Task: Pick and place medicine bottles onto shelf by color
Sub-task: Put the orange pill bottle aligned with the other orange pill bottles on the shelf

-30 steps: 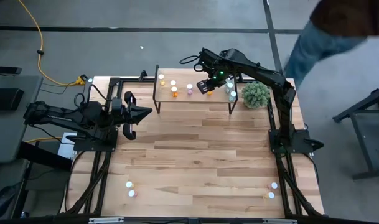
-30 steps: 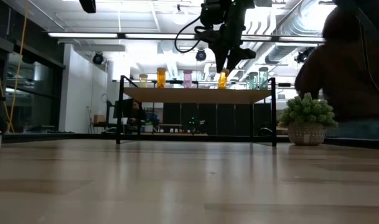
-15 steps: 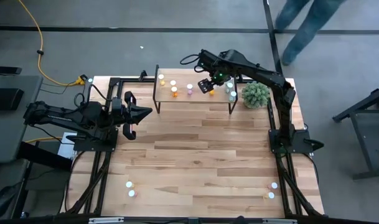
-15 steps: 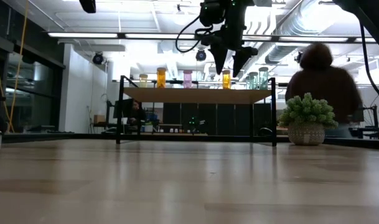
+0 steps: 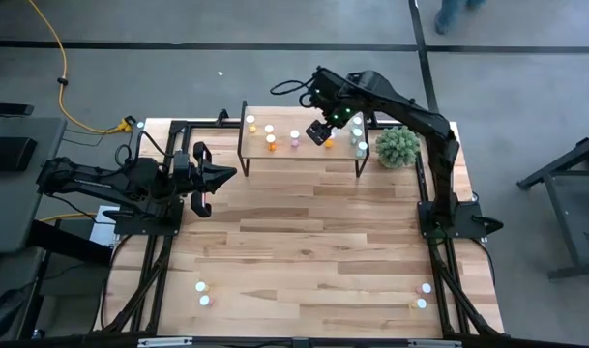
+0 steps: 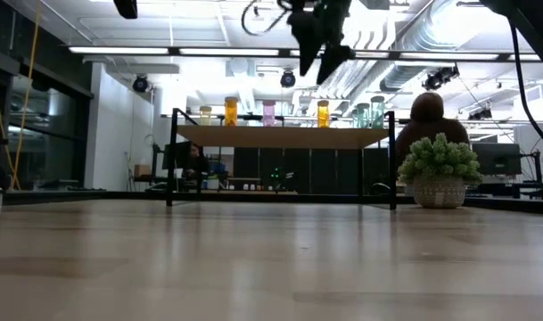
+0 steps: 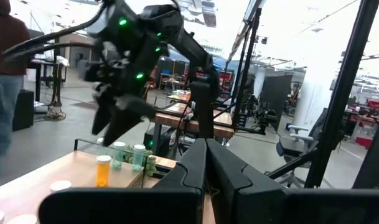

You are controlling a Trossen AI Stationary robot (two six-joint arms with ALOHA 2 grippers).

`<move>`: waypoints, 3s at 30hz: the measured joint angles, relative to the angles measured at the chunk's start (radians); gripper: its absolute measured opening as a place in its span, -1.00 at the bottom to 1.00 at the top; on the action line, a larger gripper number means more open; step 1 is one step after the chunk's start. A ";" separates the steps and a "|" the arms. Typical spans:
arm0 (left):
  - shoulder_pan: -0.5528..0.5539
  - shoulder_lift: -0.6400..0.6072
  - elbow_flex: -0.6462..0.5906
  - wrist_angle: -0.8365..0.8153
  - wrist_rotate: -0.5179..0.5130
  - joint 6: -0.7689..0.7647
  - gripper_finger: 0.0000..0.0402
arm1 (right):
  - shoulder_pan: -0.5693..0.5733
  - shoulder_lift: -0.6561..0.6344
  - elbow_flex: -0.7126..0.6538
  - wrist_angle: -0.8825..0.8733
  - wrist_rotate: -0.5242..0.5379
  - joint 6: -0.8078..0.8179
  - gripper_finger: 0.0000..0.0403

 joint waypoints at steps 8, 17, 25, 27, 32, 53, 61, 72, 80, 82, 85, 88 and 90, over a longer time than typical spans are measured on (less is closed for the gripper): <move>0.000 0.000 0.000 0.000 -0.025 0.000 -1.00 | 0.119 -0.209 -0.296 0.084 0.081 -0.024 0.36; 0.000 0.000 0.000 0.000 -0.053 0.000 -1.00 | 0.264 -0.562 -0.908 0.703 0.300 0.295 0.36; 0.000 0.000 0.000 0.000 -0.060 -0.016 -1.00 | 0.326 -0.429 -0.932 0.772 0.550 0.618 0.36; 0.000 0.000 0.000 0.000 -0.071 -0.016 -1.00 | 0.351 -0.393 -0.913 0.745 0.600 0.649 0.36; 0.000 0.000 0.000 0.000 -0.105 -0.016 -1.00 | 0.374 -0.316 -0.872 0.678 0.669 0.782 0.36; 0.000 0.000 0.000 0.001 -0.106 -0.042 -1.00 | 0.268 -0.255 -0.848 0.589 0.737 0.809 0.36; 0.000 0.000 0.000 0.001 -0.106 -0.042 -1.00 | 0.261 -0.255 -0.848 0.648 0.707 0.752 0.15; 0.000 0.000 0.000 0.001 -0.106 -0.042 -1.00 | 0.242 -0.255 -0.848 0.650 0.711 0.749 -0.31; 0.000 0.000 0.000 0.001 -0.106 -0.042 -1.00 | 0.234 -0.255 -0.848 0.650 0.698 0.749 -0.34; 0.000 0.000 0.000 0.001 -0.106 -0.042 -1.00 | 0.234 -0.255 -0.848 0.650 0.698 0.749 -0.34; 0.000 0.000 0.000 0.001 -0.105 -0.042 -1.00 | 0.234 -0.255 -0.848 0.650 0.697 0.749 -0.34; 0.000 0.000 0.000 0.001 -0.105 -0.044 -1.00 | 0.234 -0.255 -0.848 0.650 0.697 0.749 -0.34; 0.000 0.000 0.000 0.001 -0.105 -0.049 -1.00 | 0.234 -0.255 -0.848 0.650 0.697 0.749 -0.35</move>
